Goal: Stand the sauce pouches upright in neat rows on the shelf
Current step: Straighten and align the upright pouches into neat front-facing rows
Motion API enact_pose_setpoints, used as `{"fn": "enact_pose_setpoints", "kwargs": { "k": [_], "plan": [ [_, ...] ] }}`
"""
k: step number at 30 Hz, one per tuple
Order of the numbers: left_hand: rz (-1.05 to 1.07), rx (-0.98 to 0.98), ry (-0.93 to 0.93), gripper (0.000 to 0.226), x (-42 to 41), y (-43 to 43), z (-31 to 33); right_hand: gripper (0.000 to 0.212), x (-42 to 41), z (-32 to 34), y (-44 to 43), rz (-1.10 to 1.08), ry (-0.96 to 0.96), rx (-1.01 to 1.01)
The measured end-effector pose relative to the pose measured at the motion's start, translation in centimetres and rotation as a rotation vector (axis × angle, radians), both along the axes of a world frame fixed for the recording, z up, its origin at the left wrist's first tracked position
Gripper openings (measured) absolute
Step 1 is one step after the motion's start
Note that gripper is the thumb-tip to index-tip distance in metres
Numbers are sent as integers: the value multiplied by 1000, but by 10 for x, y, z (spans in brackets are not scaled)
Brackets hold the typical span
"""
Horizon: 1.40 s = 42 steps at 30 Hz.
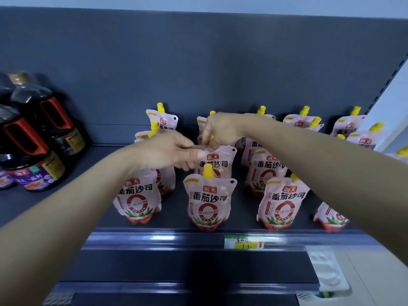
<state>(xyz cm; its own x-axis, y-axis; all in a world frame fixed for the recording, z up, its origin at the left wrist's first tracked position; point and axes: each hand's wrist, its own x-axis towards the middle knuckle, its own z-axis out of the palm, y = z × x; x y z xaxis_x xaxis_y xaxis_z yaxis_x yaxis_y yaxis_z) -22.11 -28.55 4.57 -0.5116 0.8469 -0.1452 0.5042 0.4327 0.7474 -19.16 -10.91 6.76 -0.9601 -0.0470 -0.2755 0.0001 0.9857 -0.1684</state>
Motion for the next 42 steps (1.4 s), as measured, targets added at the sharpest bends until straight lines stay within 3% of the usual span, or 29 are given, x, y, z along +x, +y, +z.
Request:
{"fn": "enact_pose_setpoints", "kwargs": {
  "k": [4, 7, 10, 13, 17, 19, 22, 24, 26, 29, 32, 35, 37, 40, 42],
  "plan": [
    [122, 6, 179, 5, -9, 6, -6, 26, 2, 7, 3, -48, -55, -118],
    [179, 30, 237, 11, -14, 13, -13, 21, 2, 27, 17, -135, -14, -279],
    [169, -14, 290, 28, -19, 23, -17, 22, -1, 37, 34, -199, 120, -115],
    [125, -59, 289, 23, -20, 35, -18, 27, -4, 27, 41, -202, 128, 82],
    [46, -107, 314, 7, -22, 48, -20, 34, -13, 8, 42, -148, -68, -36],
    [35, -113, 330, 8, -23, 51, -22, 33, -20, 1, 42, -127, -46, -67],
    [24, -120, 311, 15, -25, 52, -22, 19, -33, -5, 43, -89, 25, -49],
    [-3, -136, 225, 17, -27, 47, -18, 16, -38, -2, 44, -91, -36, -88],
    [15, -125, 144, 29, -28, 42, -8, 23, -40, 9, 48, -111, -111, -182],
    [111, 28, 80, 31, -40, 40, 3, 31, -46, 28, 58, -159, -21, -297],
    [206, 37, 247, 20, -54, 49, 2, 18, -60, 26, 68, -197, 95, -198],
    [196, -69, 273, 30, -62, 65, -7, 24, -72, 8, 66, -188, -19, -77],
    [160, -126, 301, 26, -64, 76, -14, 12, -78, -4, 67, -191, -56, -17],
    [97, -159, 345, 15, -65, 90, -22, 33, -90, -19, 71, -203, -19, 79],
    [97, -175, 349, 19, -67, 95, -25, 36, -95, -21, 73, -176, 4, 114]
  ]
}}
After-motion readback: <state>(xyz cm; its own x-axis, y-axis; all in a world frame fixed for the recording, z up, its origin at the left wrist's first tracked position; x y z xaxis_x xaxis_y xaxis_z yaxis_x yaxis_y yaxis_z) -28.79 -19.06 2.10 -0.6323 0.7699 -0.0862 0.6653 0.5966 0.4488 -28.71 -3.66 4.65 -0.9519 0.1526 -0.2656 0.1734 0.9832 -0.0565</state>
